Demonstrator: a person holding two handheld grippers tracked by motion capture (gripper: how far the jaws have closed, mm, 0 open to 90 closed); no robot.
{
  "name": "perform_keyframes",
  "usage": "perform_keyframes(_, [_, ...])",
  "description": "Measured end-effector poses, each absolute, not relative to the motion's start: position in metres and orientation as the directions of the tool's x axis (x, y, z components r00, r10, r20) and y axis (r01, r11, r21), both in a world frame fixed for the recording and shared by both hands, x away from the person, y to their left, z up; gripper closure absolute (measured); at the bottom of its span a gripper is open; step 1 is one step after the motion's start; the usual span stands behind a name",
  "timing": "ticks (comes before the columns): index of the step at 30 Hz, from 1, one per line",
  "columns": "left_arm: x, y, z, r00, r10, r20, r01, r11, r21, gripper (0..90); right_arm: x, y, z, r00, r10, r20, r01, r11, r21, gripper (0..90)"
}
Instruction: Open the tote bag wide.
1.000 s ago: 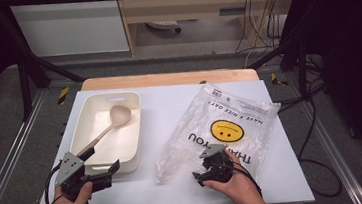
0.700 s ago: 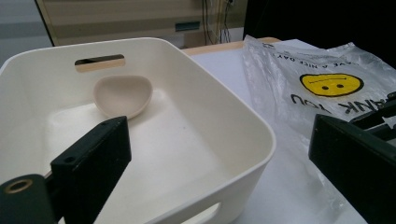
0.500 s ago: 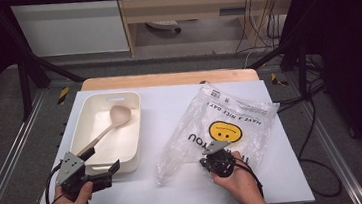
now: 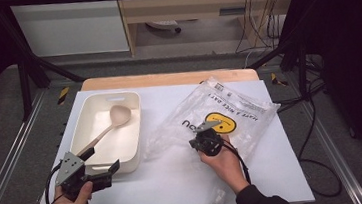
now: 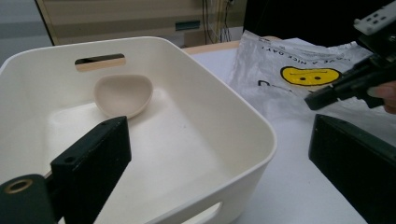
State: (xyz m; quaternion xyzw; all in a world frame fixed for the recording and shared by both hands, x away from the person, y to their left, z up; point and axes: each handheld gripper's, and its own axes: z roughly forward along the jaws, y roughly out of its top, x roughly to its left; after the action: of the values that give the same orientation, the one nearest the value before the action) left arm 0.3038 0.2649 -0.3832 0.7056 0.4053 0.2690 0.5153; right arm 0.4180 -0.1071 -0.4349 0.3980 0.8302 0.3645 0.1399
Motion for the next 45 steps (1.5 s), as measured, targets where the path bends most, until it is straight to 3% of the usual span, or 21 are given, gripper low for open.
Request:
perform_keyframes(7, [0.304, 0.265, -0.383, 0.53, 0.847, -0.038, 0.294, -0.141, 0.945, 5.6, 0.458, -0.099, -0.425, -0.595, 0.801, 0.066, 0.58, 0.371, 0.725, 90.0])
perform_keyframes(16, [0.304, 0.262, -0.384, 0.537, 0.843, -0.028, 0.292, -0.154, 0.944, 5.5, 0.457, -0.092, -0.436, -0.615, 0.786, 0.058, 0.581, 0.402, 0.708, 88.8])
perform_keyframes(22, [0.304, 0.262, -0.384, 0.536, 0.844, -0.028, 0.294, -0.156, 0.943, 5.5, 0.446, -0.096, -0.425, -0.649, 0.759, 0.054, 0.53, 0.399, 0.749, 57.2])
perform_keyframes(23, [0.304, 0.262, -0.384, 0.536, 0.844, -0.028, 0.294, -0.156, 0.943, 5.5, 0.446, -0.096, -0.425, -0.649, 0.759, 0.054, 0.53, 0.399, 0.749, 57.2])
perform_keyframes(24, [0.304, 0.262, -0.384, 0.537, 0.843, -0.026, 0.293, -0.158, 0.943, 5.5, 0.442, -0.098, -0.419, -0.647, 0.761, 0.039, 0.517, 0.401, 0.756, 47.0])
perform_keyframes(26, [0.304, 0.262, -0.384, 0.537, 0.843, -0.027, 0.293, -0.157, 0.943, 5.5, 0.437, -0.101, -0.414, -0.644, 0.764, 0.043, 0.512, 0.389, 0.766, 37.2])
perform_keyframes(27, [0.304, 0.262, -0.384, 0.538, 0.843, -0.027, 0.294, -0.157, 0.943, 5.5, 0.437, -0.101, -0.414, -0.644, 0.764, 0.043, 0.512, 0.389, 0.766, 37.2])
perform_keyframes(28, [0.304, 0.262, -0.384, 0.537, 0.843, -0.026, 0.293, -0.157, 0.943, 5.5, 0.431, -0.104, -0.412, -0.64, 0.768, 0.031, 0.507, 0.392, 0.768, 27.7])
perform_keyframes(29, [0.304, 0.262, -0.384, 0.537, 0.843, -0.026, 0.294, -0.158, 0.943, 5.5, 0.431, -0.104, -0.412, -0.64, 0.768, 0.031, 0.507, 0.392, 0.768, 27.7])
perform_keyframes(31, [0.304, 0.262, -0.384, 0.537, 0.843, -0.028, 0.295, -0.156, 0.943, 5.5, 0.421, -0.107, -0.412, -0.647, 0.762, 0.035, 0.51, 0.398, 0.763, 19.4])
perform_keyframes(37, [0.303, 0.261, -0.384, 0.538, 0.843, -0.025, 0.293, -0.159, 0.943, 5.5, 0.41, -0.11, -0.422, -0.659, 0.751, 0.035, 0.513, 0.415, 0.751, 7.4])
perform_keyframes(45, [0.304, 0.261, -0.385, 0.541, 0.841, -0.029, 0.295, -0.157, 0.943, 5.5, 0.41, -0.112, -0.449, -0.659, 0.752, 0.013, 0.545, 0.465, 0.698, 11.4])
